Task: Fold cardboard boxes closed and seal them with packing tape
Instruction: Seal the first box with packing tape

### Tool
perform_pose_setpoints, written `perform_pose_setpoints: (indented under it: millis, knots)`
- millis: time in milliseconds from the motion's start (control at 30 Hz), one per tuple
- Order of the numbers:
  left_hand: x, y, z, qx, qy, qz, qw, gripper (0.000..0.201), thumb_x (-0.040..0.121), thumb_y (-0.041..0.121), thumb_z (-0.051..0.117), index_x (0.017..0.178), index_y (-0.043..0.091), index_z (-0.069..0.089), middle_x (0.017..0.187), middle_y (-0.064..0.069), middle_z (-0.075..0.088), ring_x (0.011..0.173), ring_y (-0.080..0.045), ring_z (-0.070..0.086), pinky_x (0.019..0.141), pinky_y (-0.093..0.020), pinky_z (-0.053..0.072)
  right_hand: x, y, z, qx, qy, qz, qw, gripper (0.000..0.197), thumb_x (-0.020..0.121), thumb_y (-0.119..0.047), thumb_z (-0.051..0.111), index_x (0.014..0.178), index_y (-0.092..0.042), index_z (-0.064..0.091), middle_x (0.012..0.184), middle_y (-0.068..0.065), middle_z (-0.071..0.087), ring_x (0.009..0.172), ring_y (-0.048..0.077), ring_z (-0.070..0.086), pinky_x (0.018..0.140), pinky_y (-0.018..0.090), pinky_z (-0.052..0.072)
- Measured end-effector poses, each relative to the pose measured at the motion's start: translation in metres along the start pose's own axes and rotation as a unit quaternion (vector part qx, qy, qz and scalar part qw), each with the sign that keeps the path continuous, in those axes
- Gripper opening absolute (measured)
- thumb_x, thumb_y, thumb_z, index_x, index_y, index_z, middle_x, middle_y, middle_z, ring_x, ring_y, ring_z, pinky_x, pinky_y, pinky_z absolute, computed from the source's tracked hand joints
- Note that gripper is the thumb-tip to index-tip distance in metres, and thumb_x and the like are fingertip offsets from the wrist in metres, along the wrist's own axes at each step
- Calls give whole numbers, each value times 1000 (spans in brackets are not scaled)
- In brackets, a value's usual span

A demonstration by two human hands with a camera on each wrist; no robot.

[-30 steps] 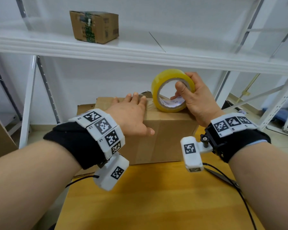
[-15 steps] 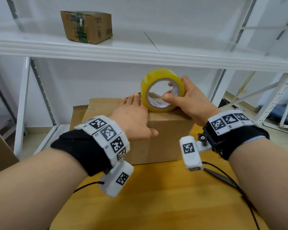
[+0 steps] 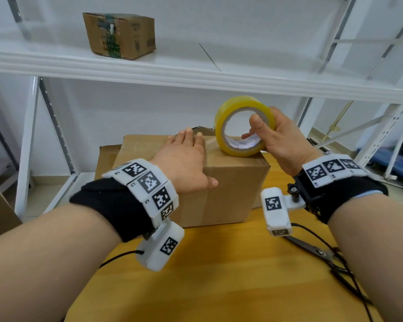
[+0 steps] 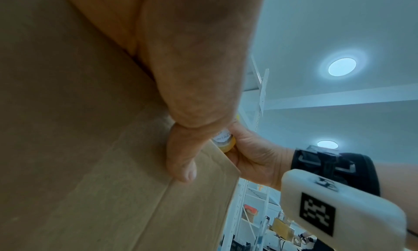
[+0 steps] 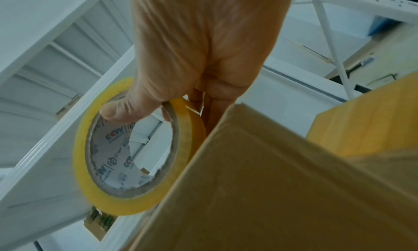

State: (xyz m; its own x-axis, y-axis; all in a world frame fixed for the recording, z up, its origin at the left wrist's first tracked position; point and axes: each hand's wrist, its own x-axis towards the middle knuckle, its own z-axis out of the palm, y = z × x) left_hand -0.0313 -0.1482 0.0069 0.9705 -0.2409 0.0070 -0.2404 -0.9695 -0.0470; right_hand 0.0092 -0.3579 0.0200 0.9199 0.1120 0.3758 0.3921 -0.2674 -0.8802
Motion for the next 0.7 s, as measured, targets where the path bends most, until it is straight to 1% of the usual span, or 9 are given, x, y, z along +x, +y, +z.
perform_pose_setpoints:
  millis: [67, 133, 233, 300, 333, 367, 467, 633, 700]
  knots:
    - [-1, 0, 0, -2, -1, 4, 1000, 108, 85, 70, 49, 156, 16, -12, 163, -13, -10, 151, -29, -6, 123, -47, 8, -2, 3, 2, 15, 16, 1, 1000, 49, 75, -58, 68, 106, -20, 61, 86, 4, 69, 91, 28, 74, 88, 55, 58]
    - [-3, 1, -2, -1, -11, 4, 1000, 107, 86, 69, 51, 156, 19, -13, 163, -11, -11, 151, -30, -7, 123, -49, 8, -2, 7, 4, 27, 30, 11, 999, 54, 68, -64, 71, 101, -23, 61, 81, -2, 70, 92, 28, 74, 89, 54, 58]
    - [2, 10, -11, 12, -29, -12, 999, 106, 83, 68, 54, 157, 15, -1, 164, -14, -2, 151, -34, 1, 121, -52, 13, -2, 14, 4, 15, 34, 18, 999, 78, 55, -81, 73, 102, -19, 64, 93, 14, 73, 92, 28, 72, 89, 48, 57]
    - [10, 22, -17, 19, -30, -2, 999, 100, 82, 71, 53, 155, 11, 19, 160, -17, 16, 147, -37, 13, 118, -52, 20, -4, 16, 3, 6, 23, 12, 1000, 78, 54, -83, 73, 98, -19, 66, 98, 20, 71, 88, 28, 69, 85, 45, 56]
    - [13, 28, -18, 25, -26, 7, 999, 97, 83, 71, 50, 153, 10, 25, 158, -18, 21, 146, -37, 15, 118, -51, 21, -5, 16, 2, 1, 19, 10, 1000, 74, 56, -82, 72, 96, -19, 66, 93, 19, 69, 84, 25, 67, 81, 42, 56]
    - [16, 33, -16, 29, -22, 10, 999, 97, 84, 71, 48, 154, 9, 23, 159, -19, 18, 147, -38, 12, 119, -50, 19, -5, 16, 1, -3, 16, 7, 1000, 70, 60, -80, 71, 95, -20, 64, 88, 15, 66, 80, 20, 63, 77, 38, 54]
    - [17, 34, -5, 27, -7, -1, 1000, 103, 87, 69, 44, 156, 5, 5, 162, -22, -1, 150, -36, -1, 122, -49, 10, -5, 16, -1, -8, 6, 5, 1000, 56, 71, -64, 69, 99, -17, 61, 87, 6, 62, 77, 12, 57, 73, 29, 48]
    - [15, 22, -1, 9, -5, 6, 1000, 100, 88, 68, 46, 157, 11, 2, 163, -18, -4, 151, -33, -2, 123, -48, 8, 1, 13, 1, -32, -21, -11, 999, 56, 75, -61, 69, 104, -13, 61, 94, 15, 68, 78, 13, 60, 73, 30, 51]
    - [15, 25, -1, 13, -4, 6, 1000, 102, 87, 68, 49, 157, 11, 2, 163, -18, -4, 151, -32, -2, 123, -47, 8, -1, 15, 0, -34, -16, -8, 999, 54, 75, -60, 70, 103, -15, 61, 89, 4, 65, 76, 7, 58, 71, 24, 48]
